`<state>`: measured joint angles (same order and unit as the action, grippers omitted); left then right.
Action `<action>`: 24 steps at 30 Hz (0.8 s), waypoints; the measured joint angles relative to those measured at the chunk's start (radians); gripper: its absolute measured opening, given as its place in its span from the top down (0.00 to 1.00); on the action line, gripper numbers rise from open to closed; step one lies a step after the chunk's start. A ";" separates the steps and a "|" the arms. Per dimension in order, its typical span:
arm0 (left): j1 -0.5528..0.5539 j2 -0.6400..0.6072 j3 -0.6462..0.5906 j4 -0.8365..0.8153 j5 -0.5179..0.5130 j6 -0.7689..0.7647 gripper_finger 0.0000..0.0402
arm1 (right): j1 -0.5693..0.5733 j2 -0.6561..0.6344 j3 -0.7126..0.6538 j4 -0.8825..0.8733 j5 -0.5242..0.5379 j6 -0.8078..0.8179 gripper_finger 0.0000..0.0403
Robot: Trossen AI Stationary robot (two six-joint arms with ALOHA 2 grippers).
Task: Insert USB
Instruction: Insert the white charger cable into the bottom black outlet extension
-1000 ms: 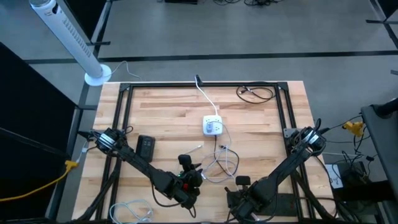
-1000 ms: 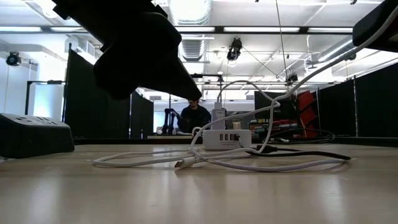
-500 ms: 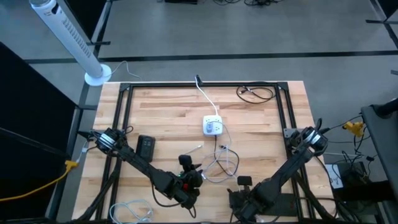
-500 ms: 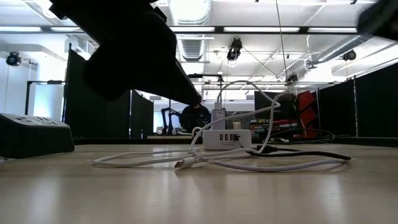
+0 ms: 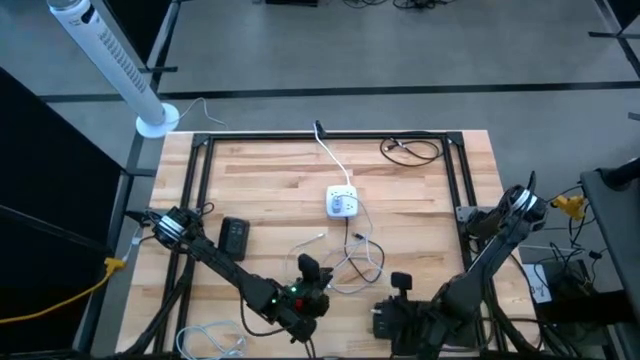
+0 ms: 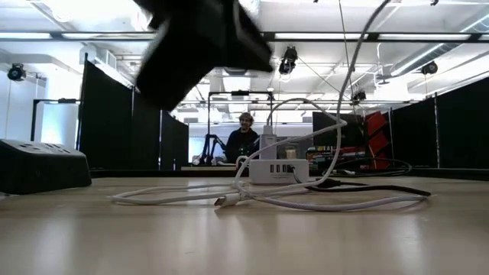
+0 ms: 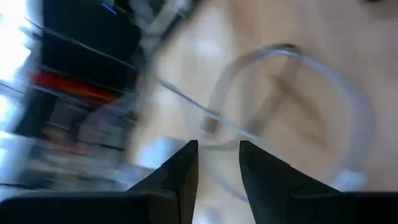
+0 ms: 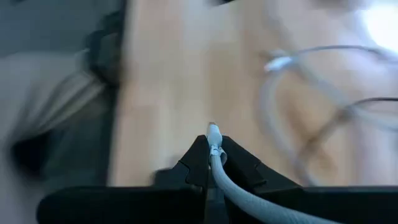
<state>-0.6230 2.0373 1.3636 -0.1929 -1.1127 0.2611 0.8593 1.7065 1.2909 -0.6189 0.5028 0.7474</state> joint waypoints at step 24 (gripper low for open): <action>-0.092 0.021 -0.001 0.254 -0.322 0.421 0.47 | -0.193 -0.164 -0.276 0.561 -0.172 -0.249 0.97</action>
<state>-0.7155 2.0580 1.3628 0.0610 -1.4351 0.6818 0.6662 1.5422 1.0150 -0.0574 0.3305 0.4981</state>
